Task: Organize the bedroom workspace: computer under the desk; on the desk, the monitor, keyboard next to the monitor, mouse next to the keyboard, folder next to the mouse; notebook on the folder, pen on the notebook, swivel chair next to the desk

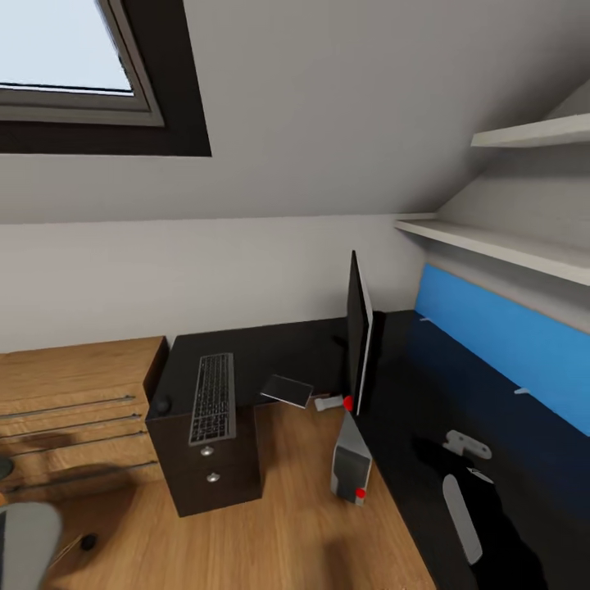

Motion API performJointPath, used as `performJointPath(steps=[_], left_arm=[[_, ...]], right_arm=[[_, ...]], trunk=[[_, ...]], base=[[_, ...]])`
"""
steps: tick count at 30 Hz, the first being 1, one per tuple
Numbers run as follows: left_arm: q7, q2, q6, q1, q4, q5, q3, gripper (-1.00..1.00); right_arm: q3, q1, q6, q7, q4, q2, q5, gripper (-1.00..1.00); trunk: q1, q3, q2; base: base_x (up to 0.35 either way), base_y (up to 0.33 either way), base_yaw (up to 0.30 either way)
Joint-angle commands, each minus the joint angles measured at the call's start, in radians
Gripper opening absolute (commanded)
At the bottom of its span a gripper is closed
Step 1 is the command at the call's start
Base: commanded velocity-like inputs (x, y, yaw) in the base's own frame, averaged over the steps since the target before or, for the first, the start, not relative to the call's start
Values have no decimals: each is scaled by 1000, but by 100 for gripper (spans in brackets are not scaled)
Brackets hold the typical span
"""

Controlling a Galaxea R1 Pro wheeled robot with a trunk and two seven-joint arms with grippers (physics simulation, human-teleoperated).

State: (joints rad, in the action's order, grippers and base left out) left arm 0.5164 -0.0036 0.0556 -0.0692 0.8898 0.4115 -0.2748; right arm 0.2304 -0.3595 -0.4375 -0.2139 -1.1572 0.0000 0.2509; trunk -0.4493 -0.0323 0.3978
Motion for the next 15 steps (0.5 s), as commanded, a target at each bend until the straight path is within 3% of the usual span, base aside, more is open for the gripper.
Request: performJointPath(steps=[1, 2, 5, 6, 9, 11, 15], left_arm=[[4, 1, 6, 0, 1, 10, -3, 100], [4, 1, 6, 0, 1, 10, -3, 100], [2, 1, 6, 0, 1, 10, -4, 100], [1, 1, 6, 0, 1, 9, -5, 100], [0, 1, 6, 0, 0, 10, -5, 100], [-1, 1, 6, 0, -1, 10, -4, 100], [-1, 1, 6, 0, 0, 9, -5, 100]], right_arm=[[0, -1, 13, -7, 8, -4, 10, 100], [0, -1, 80, -7, 39, -15, 9, 100], [-4, -1, 131, -6, 55, -19, -1, 100], [-6, -1, 159, -6, 60, -20, -22, 100], [-8, -1, 186, -6, 64, -18, -63, 100], [-8, -1, 228, -7, 66, -15, -115, 100], [-9, -1, 243, -6, 66, -14, -127, 100]], trunk=[[-1, -2, 2], [-1, -2, 2], [-1, -2, 2], [-1, -2, 2], [-1, -2, 2], [-1, -2, 2], [-1, -2, 2]], base=[[0, 0, -263], [42, 0, -212], [154, 0, -126], [260, 0, -46], [284, 0, -24], [168, 0, -8], [198, 25, -2]])
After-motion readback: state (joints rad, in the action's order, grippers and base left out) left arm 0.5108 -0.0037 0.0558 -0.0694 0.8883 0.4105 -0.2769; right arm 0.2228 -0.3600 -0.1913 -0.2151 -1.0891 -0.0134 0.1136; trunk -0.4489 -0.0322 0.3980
